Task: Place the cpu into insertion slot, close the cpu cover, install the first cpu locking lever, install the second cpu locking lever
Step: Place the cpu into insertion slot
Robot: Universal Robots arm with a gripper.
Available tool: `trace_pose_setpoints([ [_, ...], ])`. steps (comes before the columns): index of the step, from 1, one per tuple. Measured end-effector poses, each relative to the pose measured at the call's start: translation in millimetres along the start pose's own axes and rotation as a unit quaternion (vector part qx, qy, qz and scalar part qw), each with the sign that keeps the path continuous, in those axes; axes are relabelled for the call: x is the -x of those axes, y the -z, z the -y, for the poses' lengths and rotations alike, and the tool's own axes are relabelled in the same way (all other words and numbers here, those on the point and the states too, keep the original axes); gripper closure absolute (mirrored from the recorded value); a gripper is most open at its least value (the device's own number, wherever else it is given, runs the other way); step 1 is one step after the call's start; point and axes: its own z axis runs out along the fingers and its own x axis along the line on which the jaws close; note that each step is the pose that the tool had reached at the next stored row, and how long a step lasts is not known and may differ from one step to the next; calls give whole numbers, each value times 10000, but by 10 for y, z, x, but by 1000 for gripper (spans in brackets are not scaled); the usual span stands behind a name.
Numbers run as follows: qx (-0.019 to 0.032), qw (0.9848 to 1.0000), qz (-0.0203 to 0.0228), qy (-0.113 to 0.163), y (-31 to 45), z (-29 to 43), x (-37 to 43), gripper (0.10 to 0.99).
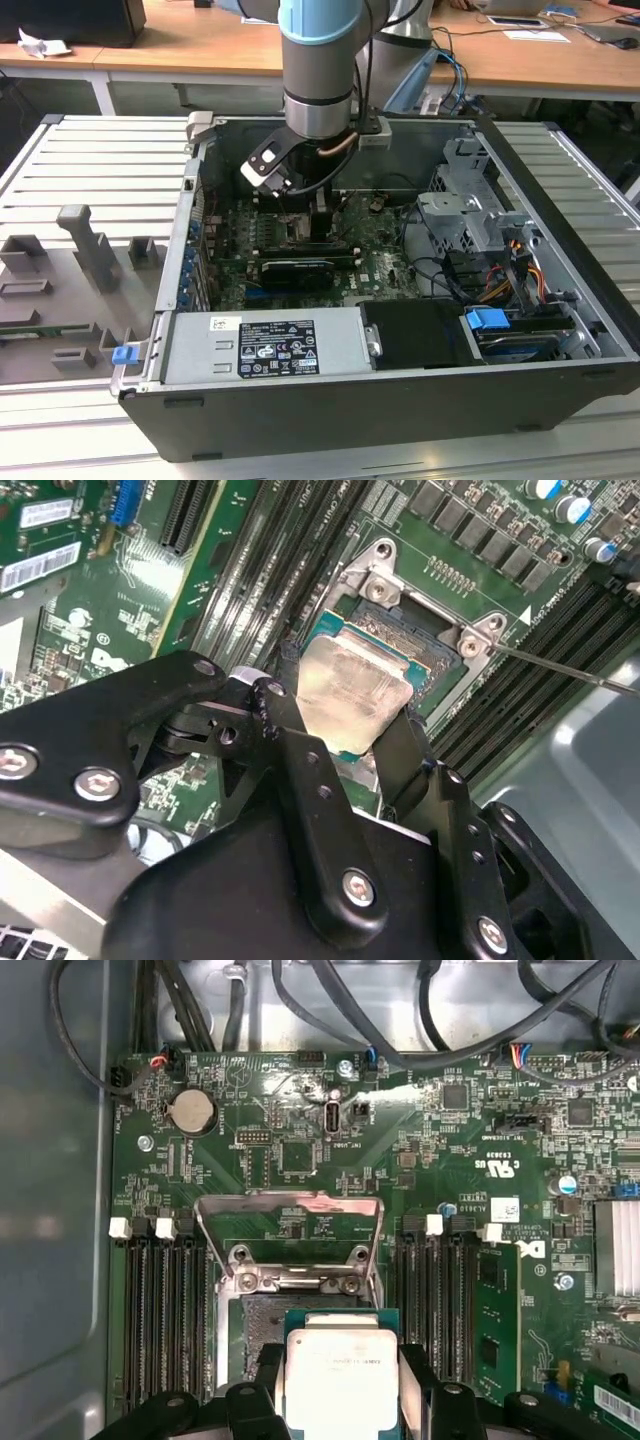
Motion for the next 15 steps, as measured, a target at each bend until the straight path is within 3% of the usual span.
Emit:
trace_pose_setpoints([
  [2, 0, 10000, 1, 0, -43, 3, -32, 545],
  [15, -3, 10000, 0, -3, -148, 25, -134, 545],
])
